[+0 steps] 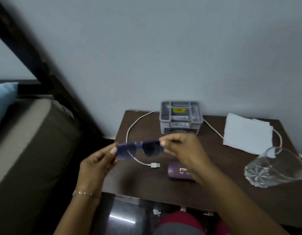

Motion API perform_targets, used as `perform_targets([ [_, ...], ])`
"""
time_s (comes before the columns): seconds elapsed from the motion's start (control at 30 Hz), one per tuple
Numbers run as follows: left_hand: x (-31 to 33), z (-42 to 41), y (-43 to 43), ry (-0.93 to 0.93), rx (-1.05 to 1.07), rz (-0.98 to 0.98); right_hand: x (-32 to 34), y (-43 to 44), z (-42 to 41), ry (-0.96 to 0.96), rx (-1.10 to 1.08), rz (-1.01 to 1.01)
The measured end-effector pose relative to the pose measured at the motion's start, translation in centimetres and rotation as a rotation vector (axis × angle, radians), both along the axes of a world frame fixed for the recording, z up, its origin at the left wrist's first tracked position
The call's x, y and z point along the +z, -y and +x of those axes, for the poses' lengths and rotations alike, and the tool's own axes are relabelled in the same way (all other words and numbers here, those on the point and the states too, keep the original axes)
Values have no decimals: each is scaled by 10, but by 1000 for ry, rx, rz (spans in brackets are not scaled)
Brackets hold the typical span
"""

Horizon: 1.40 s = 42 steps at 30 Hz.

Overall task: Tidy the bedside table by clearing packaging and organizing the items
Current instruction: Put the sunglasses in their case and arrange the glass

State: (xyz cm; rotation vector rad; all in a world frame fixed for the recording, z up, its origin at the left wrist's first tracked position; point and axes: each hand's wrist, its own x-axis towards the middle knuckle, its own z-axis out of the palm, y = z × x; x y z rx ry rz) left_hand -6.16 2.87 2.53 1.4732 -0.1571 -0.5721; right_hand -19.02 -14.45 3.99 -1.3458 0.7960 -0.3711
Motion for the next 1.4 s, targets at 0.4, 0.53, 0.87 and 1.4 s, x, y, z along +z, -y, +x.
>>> perform_targets([
  [0.4,-81,7,-52,-10,67,310,-84,-74,12,-342,39,-274],
  [0.53,-84,5,-47,20,60,313,-83,-68,9,-360,9,-337],
  [0.87,-47,-54,-10,805,-116,375,-60,-18,-79,-303,-16,-903],
  [1.4,-98,-102,88,820,-687,388,-97,26,-121,-482,355,-1655],
])
